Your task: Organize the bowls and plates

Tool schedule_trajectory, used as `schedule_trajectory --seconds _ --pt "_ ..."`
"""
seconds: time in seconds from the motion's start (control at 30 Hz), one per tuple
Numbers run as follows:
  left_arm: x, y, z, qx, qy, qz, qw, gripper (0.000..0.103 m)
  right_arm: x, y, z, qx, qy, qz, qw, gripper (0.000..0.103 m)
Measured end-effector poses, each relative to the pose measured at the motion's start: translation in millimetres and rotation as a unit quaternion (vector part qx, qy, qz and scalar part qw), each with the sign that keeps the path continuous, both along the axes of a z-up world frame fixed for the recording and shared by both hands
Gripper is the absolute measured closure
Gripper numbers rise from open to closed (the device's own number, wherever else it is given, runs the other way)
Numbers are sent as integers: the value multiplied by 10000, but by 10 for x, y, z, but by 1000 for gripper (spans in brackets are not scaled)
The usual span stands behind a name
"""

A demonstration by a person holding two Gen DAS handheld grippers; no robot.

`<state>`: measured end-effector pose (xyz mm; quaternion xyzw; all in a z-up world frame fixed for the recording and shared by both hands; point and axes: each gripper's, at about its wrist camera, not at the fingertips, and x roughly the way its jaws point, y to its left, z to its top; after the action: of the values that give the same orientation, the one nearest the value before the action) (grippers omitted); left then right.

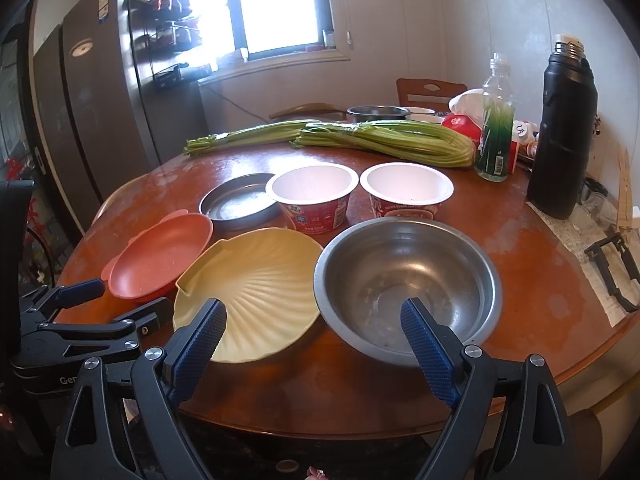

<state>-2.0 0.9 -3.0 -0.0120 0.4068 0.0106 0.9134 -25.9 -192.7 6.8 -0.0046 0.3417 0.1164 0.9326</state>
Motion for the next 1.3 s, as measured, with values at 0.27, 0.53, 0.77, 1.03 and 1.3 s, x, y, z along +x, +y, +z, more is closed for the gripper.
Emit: schedule_trajectory --seconds 0.27,0.53,0.77,1.03,1.3 --pt "4 -6 -1 4 3 5 10000 2 10 24 -18 -41 39 52 10000 13" --pt "-1 12 7 11 -8 33 10000 2 9 35 -21 -61 42 51 10000 13" --pt "-5 35 14 7 -36 71 10000 2 2 54 -15 -103 11 101 9999 13" --pt "-1 45 3 -15 -23 64 10000 2 17 45 -24 -94 39 60 9999 13" --pt "-4 50 -6 -25 -19 67 10000 2 5 55 -33 -115 37 79 9999 13"
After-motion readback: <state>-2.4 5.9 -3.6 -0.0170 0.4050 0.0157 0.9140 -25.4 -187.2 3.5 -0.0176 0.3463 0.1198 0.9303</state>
